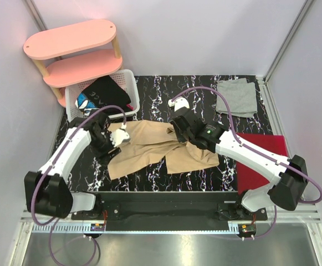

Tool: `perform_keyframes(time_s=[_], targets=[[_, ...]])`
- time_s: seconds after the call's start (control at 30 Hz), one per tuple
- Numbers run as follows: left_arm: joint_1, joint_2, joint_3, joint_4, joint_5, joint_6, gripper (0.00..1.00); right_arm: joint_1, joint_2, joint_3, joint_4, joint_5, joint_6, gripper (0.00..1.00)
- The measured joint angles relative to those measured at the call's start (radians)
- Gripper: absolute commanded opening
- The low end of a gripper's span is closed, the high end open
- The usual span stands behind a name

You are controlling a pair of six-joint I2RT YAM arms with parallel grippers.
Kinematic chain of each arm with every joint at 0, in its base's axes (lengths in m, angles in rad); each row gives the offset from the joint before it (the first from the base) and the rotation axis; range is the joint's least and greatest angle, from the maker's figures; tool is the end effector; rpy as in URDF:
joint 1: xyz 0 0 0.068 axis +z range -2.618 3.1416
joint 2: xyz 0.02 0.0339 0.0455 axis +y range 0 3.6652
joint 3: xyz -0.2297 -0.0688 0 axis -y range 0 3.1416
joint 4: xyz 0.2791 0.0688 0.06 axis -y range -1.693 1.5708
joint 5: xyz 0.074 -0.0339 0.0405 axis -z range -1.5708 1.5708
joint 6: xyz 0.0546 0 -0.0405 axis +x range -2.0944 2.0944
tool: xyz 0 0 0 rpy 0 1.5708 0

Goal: Fold and stack the t-shirts
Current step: Flatten the tshirt out

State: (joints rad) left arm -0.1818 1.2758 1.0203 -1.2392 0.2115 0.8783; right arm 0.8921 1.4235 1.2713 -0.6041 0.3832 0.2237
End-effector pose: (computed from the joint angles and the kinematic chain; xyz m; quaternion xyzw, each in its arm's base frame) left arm 0.2419 -0.0561 0.1938 0.5059 0.8553 -0.0862 0.0715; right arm 0.2431 0.2689 0.2722 -0.2244 0.8763 0.0575 0.4224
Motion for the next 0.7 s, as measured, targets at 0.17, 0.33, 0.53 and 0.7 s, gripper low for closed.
perform_keyframes(time_s=[0.17,0.33,0.53,0.7], targets=[[0.029,0.179,-0.006,0.264,-0.054,-0.071,0.57,0.000,0.000,0.000,0.000,-0.004,0.007,0.00],[0.045,0.322,-0.014,0.451,-0.079,-0.123,0.57,0.000,0.000,-0.002,0.000,-0.009,0.012,0.00],[0.063,0.373,-0.007,0.560,-0.093,-0.154,0.55,0.000,-0.001,-0.014,0.002,-0.011,0.017,0.00],[0.085,0.431,0.017,0.595,-0.097,-0.166,0.48,0.000,-0.001,-0.015,0.002,-0.012,0.018,0.00]])
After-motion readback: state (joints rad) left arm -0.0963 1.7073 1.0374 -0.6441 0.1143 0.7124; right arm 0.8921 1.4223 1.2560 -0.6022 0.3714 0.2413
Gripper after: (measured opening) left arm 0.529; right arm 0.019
